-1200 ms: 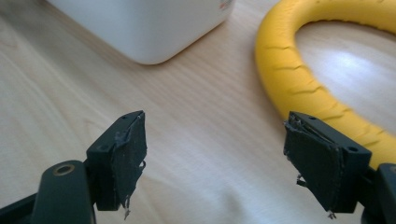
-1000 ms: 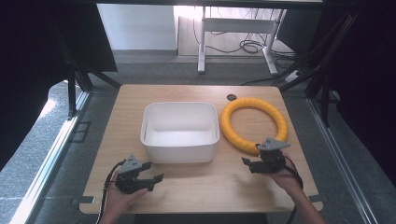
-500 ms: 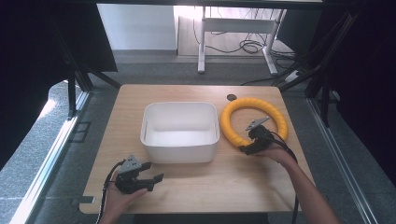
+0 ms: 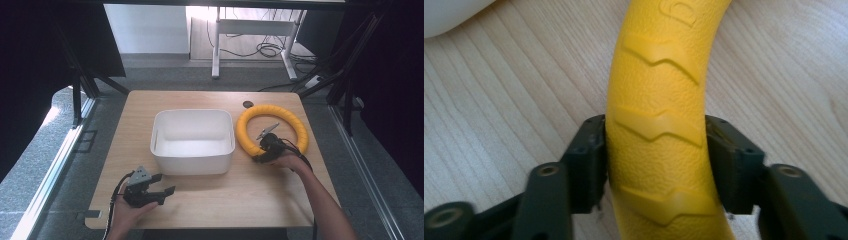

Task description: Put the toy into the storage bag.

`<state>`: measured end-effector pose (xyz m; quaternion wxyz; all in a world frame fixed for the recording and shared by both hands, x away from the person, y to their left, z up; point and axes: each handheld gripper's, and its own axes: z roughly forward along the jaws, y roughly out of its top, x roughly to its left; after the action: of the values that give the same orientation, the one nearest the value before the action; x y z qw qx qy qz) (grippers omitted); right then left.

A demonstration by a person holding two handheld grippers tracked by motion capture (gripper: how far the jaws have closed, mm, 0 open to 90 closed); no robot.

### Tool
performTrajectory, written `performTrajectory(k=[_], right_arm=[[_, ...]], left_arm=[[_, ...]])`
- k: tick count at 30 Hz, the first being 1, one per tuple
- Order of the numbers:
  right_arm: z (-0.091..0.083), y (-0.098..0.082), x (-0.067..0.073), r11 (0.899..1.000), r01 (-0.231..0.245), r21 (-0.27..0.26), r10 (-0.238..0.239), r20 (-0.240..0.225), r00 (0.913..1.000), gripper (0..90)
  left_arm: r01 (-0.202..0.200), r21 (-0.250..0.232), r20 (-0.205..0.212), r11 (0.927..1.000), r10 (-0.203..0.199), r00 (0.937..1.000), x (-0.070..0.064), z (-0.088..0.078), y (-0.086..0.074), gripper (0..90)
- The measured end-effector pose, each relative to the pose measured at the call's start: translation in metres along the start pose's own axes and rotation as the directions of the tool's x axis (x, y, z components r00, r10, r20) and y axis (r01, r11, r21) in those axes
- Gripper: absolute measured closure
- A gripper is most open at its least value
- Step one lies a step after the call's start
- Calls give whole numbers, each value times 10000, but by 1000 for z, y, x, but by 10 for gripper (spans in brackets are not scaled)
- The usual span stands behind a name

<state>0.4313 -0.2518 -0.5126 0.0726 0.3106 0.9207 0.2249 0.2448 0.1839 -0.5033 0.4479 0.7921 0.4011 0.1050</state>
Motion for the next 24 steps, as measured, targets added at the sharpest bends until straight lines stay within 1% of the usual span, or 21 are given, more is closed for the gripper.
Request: performTrajectory(k=[2, 3, 4, 5, 6, 7, 10, 12, 13, 14, 15, 16, 18, 20, 21, 24], right_arm=[[-1, 1, -1, 9999, 38, 144, -36, -141, 9999, 489], [-1, 1, -1, 9999, 38, 144, -36, -141, 9999, 489], [-1, 5, -1, 9992, 119, 373, -112, -169, 9998, 498], [-1, 5, -1, 9992, 119, 373, -112, -169, 9998, 498], [0, 7, -2, 9981, 318, 527, -310, -169, 9994, 504], [-1, 7, -1, 9984, 224, 517, -214, -205, 9996, 504], [-2, 5, -3, 9991, 260, 331, -250, -291, 9993, 506], [-6, 5, -3, 9997, 250, 26, -249, -341, 9991, 508], [-6, 5, -3, 9997, 250, 26, -249, -341, 9991, 508], [-12, 6, -4, 9992, 155, -355, -168, -361, 9992, 510], [-12, 6, -4, 9992, 155, -355, -168, -361, 9992, 510], [-20, 7, -5, 9971, 4, -761, -43, -514, 9987, 513], [-22, 8, -5, 9963, -40, -862, -7, -538, 9986, 513], [-30, 8, -6, 9932, -186, -1149, 99, -760, 9971, 514], [-30, 8, -6, 9932, -186, -1149, 99, -760, 9971, 514], [-35, 7, -7, 9905, -186, -1363, 72, -841, 9964, 515]], left_arm=[[-30, 16, 29, 10000, 30, 10000, -1, 1, 0, 290], [-30, 16, 29, 10000, 30, 10000, -1, 1, 0, 290], [-41, 33, 26, 10000, 41, 10000, -1, 1, 0, 290], [-41, 33, 26, 10000, 41, 10000, -1, 1, 0, 290], [-52, 34, 32, 10000, 52, 10000, -2, 1, 0, 290], [-45, 33, 25, 10000, 45, 10000, -1, 2, 0, 290], [-5, 50, -1, 10000, 5, 10000, 0, 2, -1, 290], [5, 81, -12, 10000, -5, 10000, 0, 3, -1, 290], [5, 81, -12, 10000, -5, 10000, 0, 3, -1, 290], [-2, 104, -8, 9999, 2, 10000, 0, 4, -1, 290], [-2, 104, -8, 9999, 2, 10000, 0, 4, -1, 290], [-13, 118, -9, 9999, 13, 10000, 0, 4, -1, 290], [-19, 120, -14, 9999, 19, 10000, -1, 4, -1, 290], [-27, 106, -8, 9999, 27, 10000, -1, 4, -1, 290], [-27, 106, -8, 9999, 27, 10000, -1, 4, -1, 290], [-29, 107, -12, 9999, 30, 10000, -1, 4, -1, 290]])
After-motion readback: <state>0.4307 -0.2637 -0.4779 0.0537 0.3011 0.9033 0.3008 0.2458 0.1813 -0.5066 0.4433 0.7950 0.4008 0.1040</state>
